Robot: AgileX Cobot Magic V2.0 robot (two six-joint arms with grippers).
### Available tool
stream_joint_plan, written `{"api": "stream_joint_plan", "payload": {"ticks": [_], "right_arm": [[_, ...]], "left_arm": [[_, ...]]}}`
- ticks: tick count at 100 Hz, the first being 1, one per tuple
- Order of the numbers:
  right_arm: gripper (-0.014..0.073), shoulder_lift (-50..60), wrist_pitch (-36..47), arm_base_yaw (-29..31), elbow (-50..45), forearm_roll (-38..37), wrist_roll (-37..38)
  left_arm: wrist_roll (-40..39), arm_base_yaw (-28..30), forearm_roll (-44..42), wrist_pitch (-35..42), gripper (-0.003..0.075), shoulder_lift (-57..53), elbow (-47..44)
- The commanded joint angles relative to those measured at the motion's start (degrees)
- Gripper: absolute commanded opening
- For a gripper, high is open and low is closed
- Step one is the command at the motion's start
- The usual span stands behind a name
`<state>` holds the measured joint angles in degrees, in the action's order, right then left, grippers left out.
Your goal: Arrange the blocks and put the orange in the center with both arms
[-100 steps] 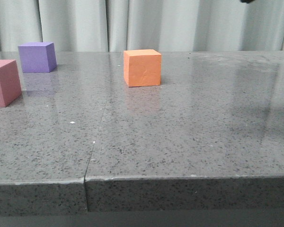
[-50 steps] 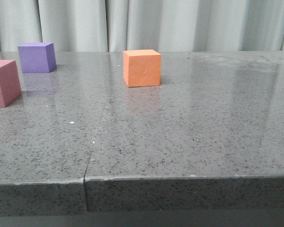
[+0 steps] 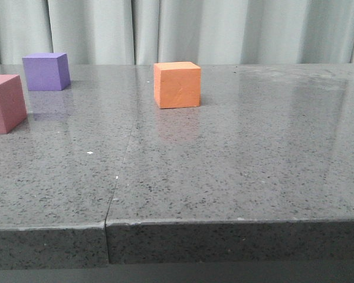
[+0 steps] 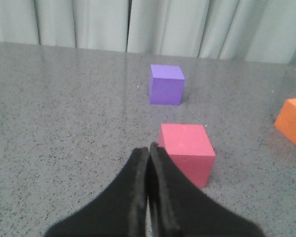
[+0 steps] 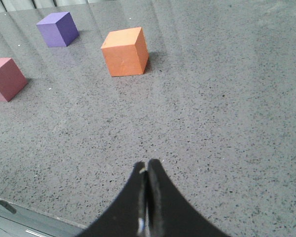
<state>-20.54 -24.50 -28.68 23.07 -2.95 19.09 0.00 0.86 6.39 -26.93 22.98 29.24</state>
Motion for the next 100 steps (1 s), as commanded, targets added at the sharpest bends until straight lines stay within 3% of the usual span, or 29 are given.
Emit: {"api": "stream_joint_plan", "payload": {"ticks": [1,12,31,41,63,84,100], "right_arm": [[-0.0069,-0.27,4.48,0.10,1.40,-0.87,-0.68],[-0.0069,-0.27,4.48,0.10,1.40,-0.87,-0.68],[-0.0069,-0.27,4.48,0.10,1.40,-0.87,-0.68],[-0.0069,-0.27,4.48,0.10,1.40,-0.87,-0.68],[-0.0069,-0.27,4.48,0.10,1.40,-0.87,-0.68],[-0.0069,-0.27,4.48,0.10,1.40,-0.87,-0.68],[-0.0069,-0.27,4.48,0.10,1.40,-0.87,-0.68]], "left_arm": [[0.00,0.16,-0.65,1.48,-0.0001,5.01,4.60],[0.32,0.16,-0.92,0.98,0.0127,10.53,7.51],[0.49,0.16,-0.92,1.34,0.0564,18.52,12.25],[0.49,0.16,-0.92,1.72,0.0687,22.16,14.71],[6.79,-1.82,0.55,-0.49,0.0692,30.96,22.77],[25.48,-7.59,8.32,-3.23,0.0692,39.79,31.98],[43.50,-11.88,16.75,-10.17,0.0692,47.18,39.82]]}}
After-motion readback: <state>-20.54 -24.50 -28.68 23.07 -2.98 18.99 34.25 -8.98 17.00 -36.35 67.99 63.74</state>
